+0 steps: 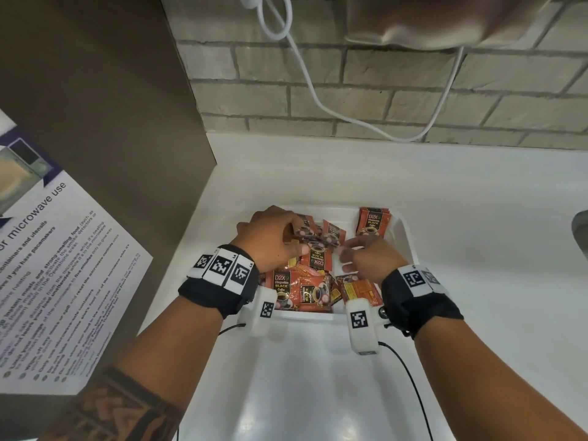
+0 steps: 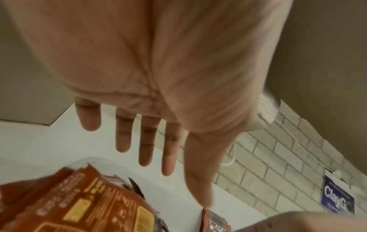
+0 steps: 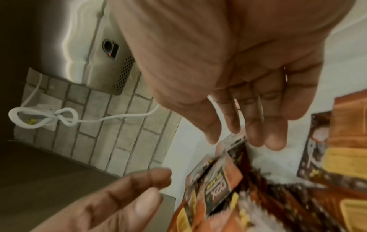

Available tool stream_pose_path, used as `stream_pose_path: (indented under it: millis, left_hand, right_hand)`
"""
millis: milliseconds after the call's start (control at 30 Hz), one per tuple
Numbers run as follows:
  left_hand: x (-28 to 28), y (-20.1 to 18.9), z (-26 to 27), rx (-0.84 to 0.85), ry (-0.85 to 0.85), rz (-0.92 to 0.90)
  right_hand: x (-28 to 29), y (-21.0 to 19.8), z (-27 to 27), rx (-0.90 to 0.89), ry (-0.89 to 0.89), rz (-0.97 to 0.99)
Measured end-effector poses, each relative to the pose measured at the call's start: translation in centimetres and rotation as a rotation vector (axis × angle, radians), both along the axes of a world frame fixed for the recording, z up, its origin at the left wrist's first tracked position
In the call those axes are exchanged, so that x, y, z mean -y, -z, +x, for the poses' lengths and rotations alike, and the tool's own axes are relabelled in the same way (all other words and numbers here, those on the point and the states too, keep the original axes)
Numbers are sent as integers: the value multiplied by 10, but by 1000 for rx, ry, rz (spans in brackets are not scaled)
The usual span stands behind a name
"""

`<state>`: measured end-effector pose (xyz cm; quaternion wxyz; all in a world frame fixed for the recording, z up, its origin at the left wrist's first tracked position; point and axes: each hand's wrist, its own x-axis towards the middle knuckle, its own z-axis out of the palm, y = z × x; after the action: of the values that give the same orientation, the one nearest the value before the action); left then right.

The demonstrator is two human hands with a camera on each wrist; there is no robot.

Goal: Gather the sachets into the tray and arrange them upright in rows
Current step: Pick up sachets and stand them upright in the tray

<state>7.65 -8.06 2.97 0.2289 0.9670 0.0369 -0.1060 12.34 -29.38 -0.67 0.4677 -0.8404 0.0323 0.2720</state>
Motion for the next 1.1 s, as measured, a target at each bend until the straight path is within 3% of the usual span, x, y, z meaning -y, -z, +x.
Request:
stream_pose_path:
  millis: [233,333,467,567,767,867,1100]
  left_hand:
    - [18,-2,-8,-67,82,106]
    - [18,-5,-10,-60,87,105]
    - [16,-5,-10,-82,86,114]
    - [20,-4,-9,-92,92,125]
    - [26,-5,-1,-54,99,103]
    - [24,-7,-2,-51,85,97]
    - [14,-9,-6,-68,59,97]
  right_hand:
    - [-16,-7,-7,47,-68,-42]
    - [2,-21,0,164,-104,-196]
    - [21,-23,6,197,-467,-560]
    - [18,-18,2,182,-703,-724]
    - [14,-8,-3,221,-893,-899]
    - [19,-4,3,199,-864,-855]
    - [30,-25,38,72,-595,-496]
